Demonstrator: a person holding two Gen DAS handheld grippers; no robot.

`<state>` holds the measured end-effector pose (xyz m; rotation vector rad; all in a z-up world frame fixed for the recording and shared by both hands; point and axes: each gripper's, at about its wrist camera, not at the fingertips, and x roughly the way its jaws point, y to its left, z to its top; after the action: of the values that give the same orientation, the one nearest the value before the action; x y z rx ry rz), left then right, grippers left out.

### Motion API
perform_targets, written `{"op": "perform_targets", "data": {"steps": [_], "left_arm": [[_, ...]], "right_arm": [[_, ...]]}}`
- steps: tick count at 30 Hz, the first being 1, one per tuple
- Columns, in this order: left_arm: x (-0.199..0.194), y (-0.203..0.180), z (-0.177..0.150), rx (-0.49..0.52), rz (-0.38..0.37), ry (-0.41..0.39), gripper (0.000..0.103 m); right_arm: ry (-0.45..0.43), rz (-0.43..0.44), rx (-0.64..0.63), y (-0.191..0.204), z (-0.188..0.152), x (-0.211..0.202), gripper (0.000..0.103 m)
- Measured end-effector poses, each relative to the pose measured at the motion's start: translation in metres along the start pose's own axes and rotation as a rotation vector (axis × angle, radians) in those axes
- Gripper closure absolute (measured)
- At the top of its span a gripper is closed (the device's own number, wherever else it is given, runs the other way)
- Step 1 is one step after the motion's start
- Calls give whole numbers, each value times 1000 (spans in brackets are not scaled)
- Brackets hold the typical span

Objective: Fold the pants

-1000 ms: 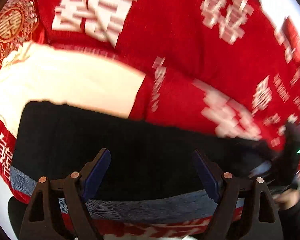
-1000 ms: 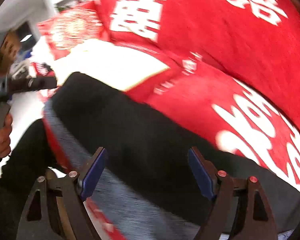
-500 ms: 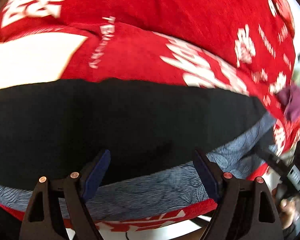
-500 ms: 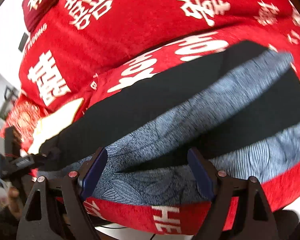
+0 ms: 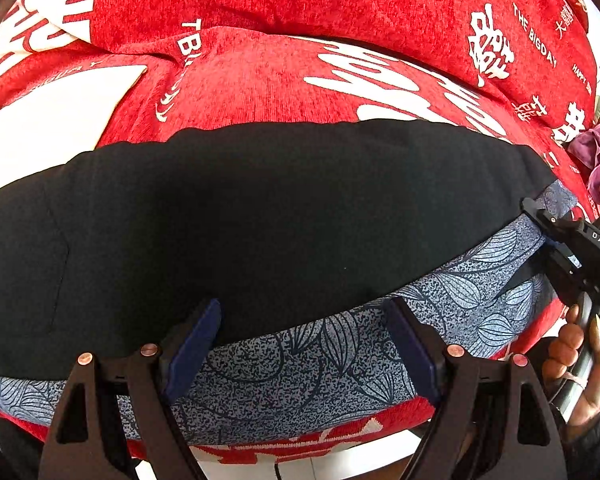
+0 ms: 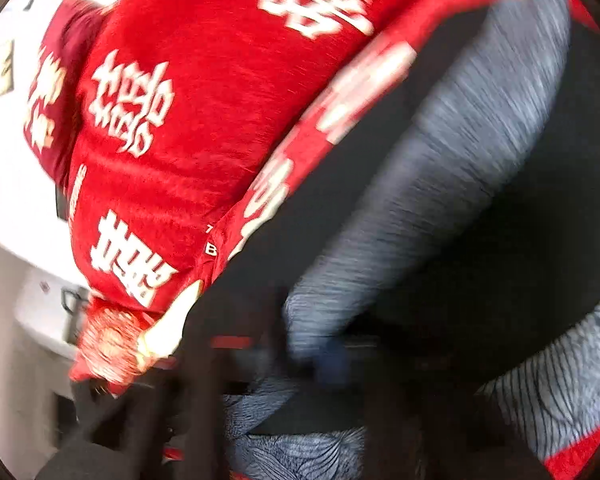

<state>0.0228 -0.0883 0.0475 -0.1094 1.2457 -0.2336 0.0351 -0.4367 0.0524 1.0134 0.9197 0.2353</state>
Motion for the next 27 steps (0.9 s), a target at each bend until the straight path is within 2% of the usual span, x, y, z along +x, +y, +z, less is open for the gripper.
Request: {"op": "perform_targets", "data": {"steps": [2,6,8,10,12,13,15,17,20,23,25,27], "left_arm": [[-8,4,1,-17,-13,2,18],[-52,13,-4,-14,-75,-83,18],[-57,18,-6,-10,-80,-94,18],[-43,23,-5,-7,-59,-40,18],[-22,30,-7,-23,-16,36,18],[-13,35,-10,-32,-13,65,18],[-7,41,-15,-38,-2,84,18],[-13,45,-18,-30,-4,65,18],[-23,53,-18,-23,-6,31,18],[-21,66,-18,-61,-20,41,18],[-14,72,-21,-81,-16,59,18],[-10,69,-23,-58,1,62,18]], "right_arm": [[-21,-11,-53,16,-4,-14,95],[-123,-83,-319,103,-37,-77,95],[-125,-140,-369,117,-52,-84,95],[-100,-259,-399,111,-63,-73,95],[-65,-335,-337,80,-60,-63,95],[-35,-333,-257,57,-56,-59,95],[-12,-334,-222,43,-55,-58,95],[-43,-349,-332,67,-59,-64,95],[-130,-403,-637,132,-69,-75,95],[-163,-427,-817,158,-80,-76,95],[-121,-444,-777,139,-77,-67,95],[-37,-462,-627,89,-64,-53,95]]}}
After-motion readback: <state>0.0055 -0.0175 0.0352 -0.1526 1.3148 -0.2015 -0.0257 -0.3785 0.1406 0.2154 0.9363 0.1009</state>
